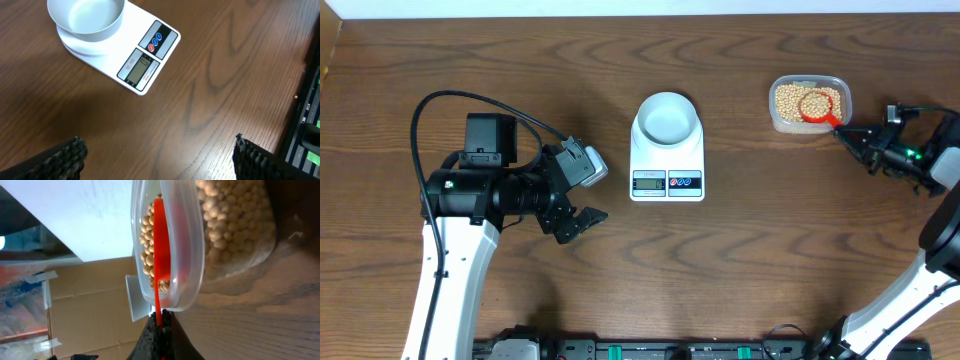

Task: Scoop item into bowl and weigh 50g on scale
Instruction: 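Tilt the red scoop upward with the right gripper to fill it with soybeans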

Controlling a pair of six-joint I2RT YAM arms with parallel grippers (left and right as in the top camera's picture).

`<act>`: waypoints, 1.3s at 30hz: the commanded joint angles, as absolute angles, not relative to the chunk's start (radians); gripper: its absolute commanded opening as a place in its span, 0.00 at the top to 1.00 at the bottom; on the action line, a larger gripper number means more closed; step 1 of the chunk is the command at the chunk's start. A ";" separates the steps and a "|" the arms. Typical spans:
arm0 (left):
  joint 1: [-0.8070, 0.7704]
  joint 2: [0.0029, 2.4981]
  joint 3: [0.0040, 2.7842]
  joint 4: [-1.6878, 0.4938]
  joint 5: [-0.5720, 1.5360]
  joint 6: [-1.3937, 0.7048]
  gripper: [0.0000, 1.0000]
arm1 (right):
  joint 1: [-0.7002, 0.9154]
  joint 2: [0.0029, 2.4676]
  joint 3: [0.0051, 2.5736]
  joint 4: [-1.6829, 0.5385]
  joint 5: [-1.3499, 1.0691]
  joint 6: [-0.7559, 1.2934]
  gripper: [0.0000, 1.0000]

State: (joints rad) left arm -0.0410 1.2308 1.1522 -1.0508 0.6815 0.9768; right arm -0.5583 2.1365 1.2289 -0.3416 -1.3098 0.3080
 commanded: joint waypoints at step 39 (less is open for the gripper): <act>-0.038 1.236 1.170 -1.054 0.684 0.991 0.05 | -0.574 2.158 1.217 -0.295 -1.541 0.318 0.98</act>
State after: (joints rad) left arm -0.0410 1.2308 1.1522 -1.0504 0.6815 0.9768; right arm -0.5701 2.1460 1.2217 -0.2974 -1.4883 0.3145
